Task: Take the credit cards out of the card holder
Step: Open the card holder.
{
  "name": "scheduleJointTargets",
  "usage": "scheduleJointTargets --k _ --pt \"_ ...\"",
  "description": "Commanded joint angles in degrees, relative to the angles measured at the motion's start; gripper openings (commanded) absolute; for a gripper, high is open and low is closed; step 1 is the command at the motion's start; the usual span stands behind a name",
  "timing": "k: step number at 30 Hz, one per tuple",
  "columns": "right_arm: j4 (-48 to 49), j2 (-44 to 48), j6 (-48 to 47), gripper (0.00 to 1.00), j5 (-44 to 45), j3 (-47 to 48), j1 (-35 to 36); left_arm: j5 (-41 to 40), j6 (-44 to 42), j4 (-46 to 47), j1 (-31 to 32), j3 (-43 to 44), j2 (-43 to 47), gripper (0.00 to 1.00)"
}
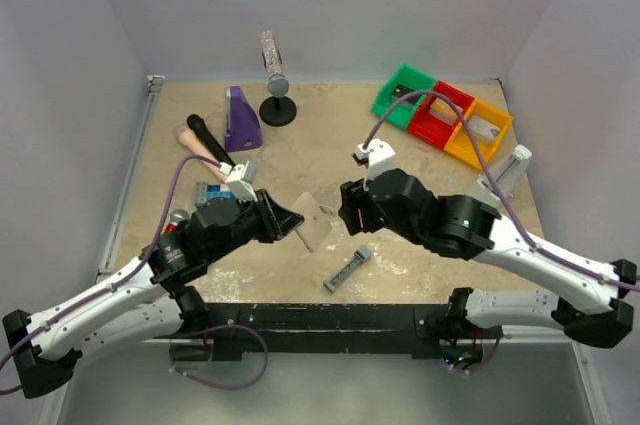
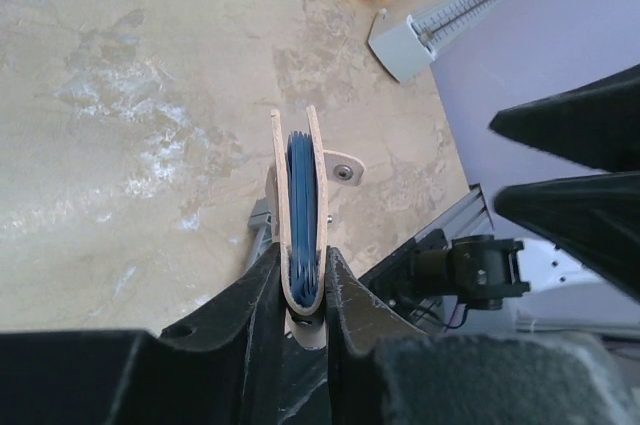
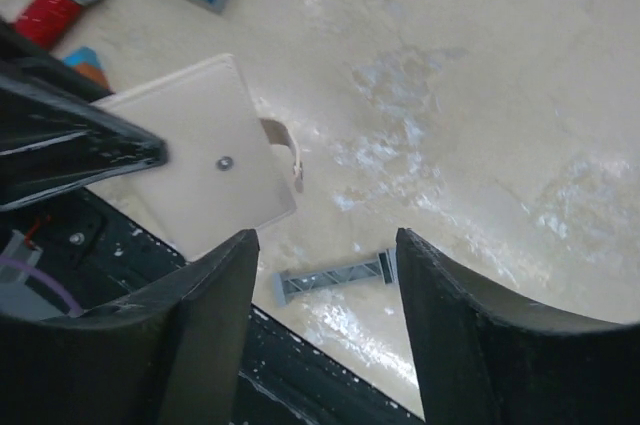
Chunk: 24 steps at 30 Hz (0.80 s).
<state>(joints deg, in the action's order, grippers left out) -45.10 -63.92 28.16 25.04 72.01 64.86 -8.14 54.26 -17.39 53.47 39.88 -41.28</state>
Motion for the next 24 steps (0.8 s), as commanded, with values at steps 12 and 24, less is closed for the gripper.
scheduleJointTargets --k 12,24 --pt "20.1 11.9 -4.7 0.57 -42.0 -11.8 -0.7 42.0 -5.1 51.7 -14.0 -18.1 1.1 0.00" --pt "19.8 17.4 -1.8 0.48 -37.8 -18.0 -7.2 56.4 7.8 80.4 -15.2 -20.1 -9.4 0.00"
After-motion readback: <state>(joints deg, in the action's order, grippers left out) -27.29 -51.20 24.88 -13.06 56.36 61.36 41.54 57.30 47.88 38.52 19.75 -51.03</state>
